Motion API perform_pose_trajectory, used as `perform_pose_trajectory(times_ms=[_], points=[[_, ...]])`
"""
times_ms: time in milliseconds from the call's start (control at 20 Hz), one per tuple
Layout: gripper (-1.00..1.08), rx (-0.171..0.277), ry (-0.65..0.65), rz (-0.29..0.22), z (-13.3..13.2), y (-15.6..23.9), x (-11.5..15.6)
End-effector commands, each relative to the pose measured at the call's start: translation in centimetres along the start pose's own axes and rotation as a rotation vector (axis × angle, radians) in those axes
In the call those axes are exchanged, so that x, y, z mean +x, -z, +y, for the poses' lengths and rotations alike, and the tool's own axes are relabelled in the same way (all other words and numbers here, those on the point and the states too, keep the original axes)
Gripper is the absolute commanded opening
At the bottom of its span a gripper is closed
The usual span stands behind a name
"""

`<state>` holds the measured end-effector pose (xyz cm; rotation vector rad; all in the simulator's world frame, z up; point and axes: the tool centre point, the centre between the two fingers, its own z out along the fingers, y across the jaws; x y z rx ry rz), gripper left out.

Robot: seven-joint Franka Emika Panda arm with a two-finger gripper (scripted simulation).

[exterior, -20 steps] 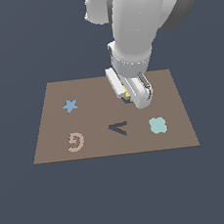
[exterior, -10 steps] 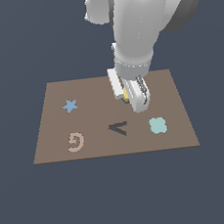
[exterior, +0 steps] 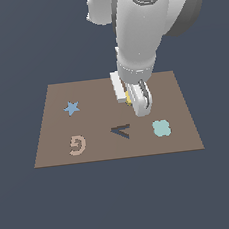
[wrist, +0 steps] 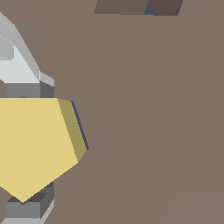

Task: Insert a designated object into the corresponding slot on a board.

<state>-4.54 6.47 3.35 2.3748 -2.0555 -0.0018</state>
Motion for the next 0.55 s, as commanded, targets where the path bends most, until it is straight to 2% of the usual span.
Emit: perform_pose_trajectory(times_ms=[0,50,500], points=[[-1.0,0.0,-0.001,0.0,-0.02,-0.29,0.0],[1.0,0.0,-0.001,0.0,-0.02,-0.29,0.0],[1.0,0.0,-0.001,0.0,-0.02,-0.29,0.0]])
